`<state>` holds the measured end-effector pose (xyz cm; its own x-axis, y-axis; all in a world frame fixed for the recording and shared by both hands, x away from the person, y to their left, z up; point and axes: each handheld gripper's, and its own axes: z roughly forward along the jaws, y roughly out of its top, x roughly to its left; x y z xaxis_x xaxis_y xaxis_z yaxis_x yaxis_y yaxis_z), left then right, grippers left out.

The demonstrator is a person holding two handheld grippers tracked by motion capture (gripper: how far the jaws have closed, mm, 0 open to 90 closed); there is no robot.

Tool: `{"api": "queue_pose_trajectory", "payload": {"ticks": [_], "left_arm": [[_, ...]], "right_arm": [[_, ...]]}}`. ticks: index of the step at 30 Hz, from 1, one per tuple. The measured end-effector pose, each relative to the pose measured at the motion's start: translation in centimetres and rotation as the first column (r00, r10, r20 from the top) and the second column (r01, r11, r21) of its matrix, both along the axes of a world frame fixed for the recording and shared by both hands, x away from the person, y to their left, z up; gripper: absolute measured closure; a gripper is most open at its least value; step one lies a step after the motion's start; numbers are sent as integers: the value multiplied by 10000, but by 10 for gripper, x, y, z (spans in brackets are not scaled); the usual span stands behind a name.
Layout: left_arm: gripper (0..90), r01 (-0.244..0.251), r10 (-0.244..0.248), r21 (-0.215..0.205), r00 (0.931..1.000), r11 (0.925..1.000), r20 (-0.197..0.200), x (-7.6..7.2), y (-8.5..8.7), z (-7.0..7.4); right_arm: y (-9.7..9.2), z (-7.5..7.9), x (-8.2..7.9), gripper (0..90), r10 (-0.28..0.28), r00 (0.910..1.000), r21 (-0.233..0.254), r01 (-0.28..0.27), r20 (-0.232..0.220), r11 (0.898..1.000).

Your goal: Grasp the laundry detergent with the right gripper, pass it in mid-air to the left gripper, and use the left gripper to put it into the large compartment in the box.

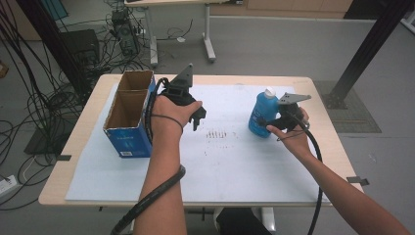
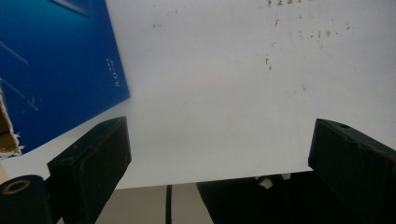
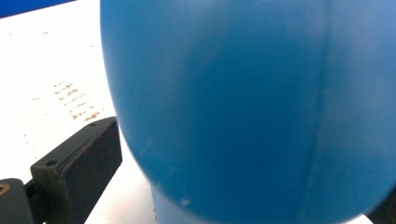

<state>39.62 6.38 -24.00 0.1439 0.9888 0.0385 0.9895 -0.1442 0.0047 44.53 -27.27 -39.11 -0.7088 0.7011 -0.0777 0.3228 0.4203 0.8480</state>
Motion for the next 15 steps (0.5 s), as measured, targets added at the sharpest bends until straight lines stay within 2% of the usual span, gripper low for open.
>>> {"api": "queue_pose_trajectory", "payload": {"ticks": [15], "left_arm": [[63,-6,6,28,10000,10000,-29,0,0,-1]], "right_arm": [[1,0,0,15,2,10000,-36,-2,25,10000]]}}
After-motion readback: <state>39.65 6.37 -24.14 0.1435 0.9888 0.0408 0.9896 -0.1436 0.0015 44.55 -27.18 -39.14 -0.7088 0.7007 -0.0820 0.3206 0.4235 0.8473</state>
